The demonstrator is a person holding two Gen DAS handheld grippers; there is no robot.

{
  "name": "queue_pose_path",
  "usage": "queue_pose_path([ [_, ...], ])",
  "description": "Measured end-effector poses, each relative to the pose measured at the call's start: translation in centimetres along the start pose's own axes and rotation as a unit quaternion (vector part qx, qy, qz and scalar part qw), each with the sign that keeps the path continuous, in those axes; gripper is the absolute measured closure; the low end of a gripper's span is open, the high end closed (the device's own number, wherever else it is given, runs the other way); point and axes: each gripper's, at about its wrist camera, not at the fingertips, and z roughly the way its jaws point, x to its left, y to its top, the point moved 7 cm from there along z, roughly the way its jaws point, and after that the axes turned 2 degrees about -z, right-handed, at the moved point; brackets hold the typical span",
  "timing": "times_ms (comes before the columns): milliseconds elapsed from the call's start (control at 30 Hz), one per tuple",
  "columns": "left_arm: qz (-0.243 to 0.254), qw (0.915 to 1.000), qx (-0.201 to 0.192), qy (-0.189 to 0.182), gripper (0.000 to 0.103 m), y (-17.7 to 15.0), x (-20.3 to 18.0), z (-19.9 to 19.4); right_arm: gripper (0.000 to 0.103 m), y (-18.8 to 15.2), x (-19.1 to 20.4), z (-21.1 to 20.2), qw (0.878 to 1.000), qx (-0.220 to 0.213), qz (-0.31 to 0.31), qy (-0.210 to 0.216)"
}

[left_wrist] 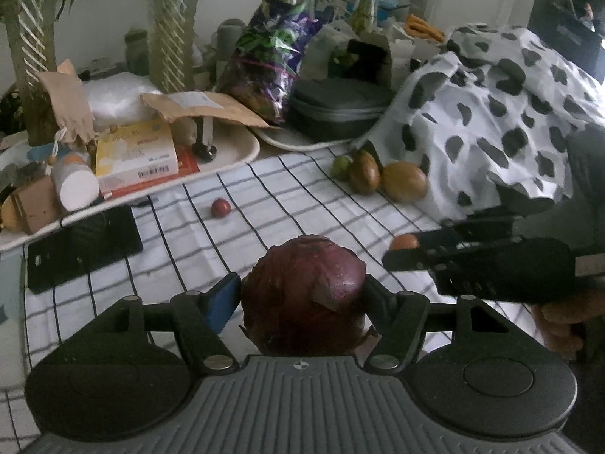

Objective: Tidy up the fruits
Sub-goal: 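Carry both fruits over the floral plate and open both tools to release them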

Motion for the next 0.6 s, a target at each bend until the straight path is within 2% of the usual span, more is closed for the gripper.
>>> queue_pose_path([
  [233,0.008,0.9996,0.027,-0.003,0.036,-2.6,-1.4,-0.7,0.075,-0.8,1.2,-1.4,1.0,-0.001,0.002,0.008],
  [400,0.018,0.9984,0.052,0.009,0.034,-4.3,-1.8,0.0,0.075,-1.2,2.0,-2.2,1.0,-0.003,0.002,0.015],
  [500,0.036,0.9977,0.054,0.02,0.031,-4.5,-2.0,0.4,0.075,-1.6,2.4,-2.5,1.0,0.0,0.003,0.018],
  [600,0.031,0.998,0.051,0.023,0.031,-4.5,-2.0,0.2,0.075,-2.0,2.7,-2.9,1.0,0.003,0.004,0.019],
])
